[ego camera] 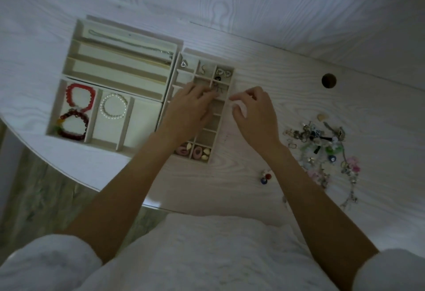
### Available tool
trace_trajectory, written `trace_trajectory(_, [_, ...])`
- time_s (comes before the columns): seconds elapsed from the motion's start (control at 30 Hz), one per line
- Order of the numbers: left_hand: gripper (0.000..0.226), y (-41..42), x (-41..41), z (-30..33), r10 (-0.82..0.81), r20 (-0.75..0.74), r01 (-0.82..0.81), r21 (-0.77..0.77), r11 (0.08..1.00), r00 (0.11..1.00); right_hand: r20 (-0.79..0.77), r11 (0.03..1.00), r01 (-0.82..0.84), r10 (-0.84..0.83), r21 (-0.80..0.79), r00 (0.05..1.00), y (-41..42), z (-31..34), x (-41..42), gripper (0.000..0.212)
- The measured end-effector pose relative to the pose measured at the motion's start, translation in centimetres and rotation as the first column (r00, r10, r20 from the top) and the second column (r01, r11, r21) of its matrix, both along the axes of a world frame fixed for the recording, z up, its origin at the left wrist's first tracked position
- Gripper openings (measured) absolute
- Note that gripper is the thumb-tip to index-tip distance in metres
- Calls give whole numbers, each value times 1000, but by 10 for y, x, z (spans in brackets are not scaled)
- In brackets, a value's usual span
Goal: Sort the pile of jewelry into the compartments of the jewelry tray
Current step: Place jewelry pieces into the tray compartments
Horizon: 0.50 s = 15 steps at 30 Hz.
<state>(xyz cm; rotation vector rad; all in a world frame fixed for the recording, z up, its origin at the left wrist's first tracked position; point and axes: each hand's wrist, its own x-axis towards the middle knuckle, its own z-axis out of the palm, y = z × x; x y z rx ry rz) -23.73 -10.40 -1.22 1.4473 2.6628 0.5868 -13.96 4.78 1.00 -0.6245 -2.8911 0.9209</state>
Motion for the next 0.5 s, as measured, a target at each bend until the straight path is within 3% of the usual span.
trace_trajectory(0.13, [40,7,48,-1,122,120,-118,-39,992,985,-18,993,-38,41,108,999,28,0,56,19])
trace_trajectory(0.3, [39,8,64,2,237,151,-233,-43,972,960,68,914,79,-116,399,991,72,-15,109,17])
trace_trajectory(0.5, [36,4,69,-4,277,171,-275,-40,961,946,145,929,-30,-25,370,989,80,-33,106,12])
